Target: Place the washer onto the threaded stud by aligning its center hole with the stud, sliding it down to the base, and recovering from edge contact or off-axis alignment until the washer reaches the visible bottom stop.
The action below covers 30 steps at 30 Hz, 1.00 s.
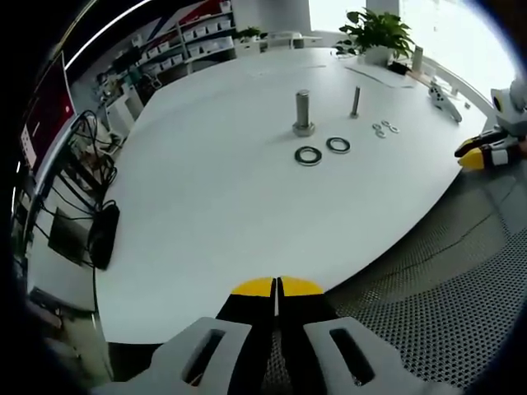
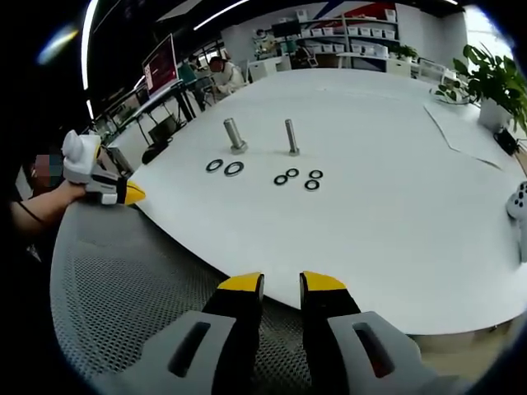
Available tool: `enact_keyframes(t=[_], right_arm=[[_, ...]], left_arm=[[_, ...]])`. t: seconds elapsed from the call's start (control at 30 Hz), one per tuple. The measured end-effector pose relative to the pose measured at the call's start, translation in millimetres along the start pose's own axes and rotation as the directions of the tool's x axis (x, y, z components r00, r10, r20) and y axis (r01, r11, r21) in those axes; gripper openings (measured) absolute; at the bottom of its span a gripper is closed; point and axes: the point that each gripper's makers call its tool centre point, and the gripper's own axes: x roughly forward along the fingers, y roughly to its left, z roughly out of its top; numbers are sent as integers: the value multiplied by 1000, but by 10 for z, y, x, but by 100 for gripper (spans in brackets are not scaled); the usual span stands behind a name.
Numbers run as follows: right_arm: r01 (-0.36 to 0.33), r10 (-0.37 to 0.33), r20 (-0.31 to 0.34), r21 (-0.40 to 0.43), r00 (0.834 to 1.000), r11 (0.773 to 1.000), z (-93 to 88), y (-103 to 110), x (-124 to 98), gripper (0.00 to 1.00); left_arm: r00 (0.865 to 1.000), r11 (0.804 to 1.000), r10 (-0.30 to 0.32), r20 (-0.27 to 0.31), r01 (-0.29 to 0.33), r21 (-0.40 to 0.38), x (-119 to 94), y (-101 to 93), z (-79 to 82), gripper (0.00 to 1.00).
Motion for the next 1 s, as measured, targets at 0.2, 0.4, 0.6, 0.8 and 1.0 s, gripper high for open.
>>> enact_keyframes(t=[0.2,0.4,0.6,0.8,1.0], right_arm=[[1,-1,3,2,1000,1000,3,-4,0,20],[2,-2,5,4,1000,1000,3,-14,-4,20],[3,-3,3,4,1000,1000,6,-18,-1,20],[3,-3,2,1,1000,1000,4,-20,1,20],[-3,3,-3,-9,1000,1000,1,-9,5,20]], left_arm=[[1000,1000,-2,-5,2,3,2,-2,-9,0],[1000,998,-4,-21,3,-69,0,-5,-21,0],[996,997,-69,-51,71,31,-6,-114,-25,0],[988,992,-120,-97,123,29,11,-84,88,0],[964,964,-214,-156,235,125,152,-190,337,0]])
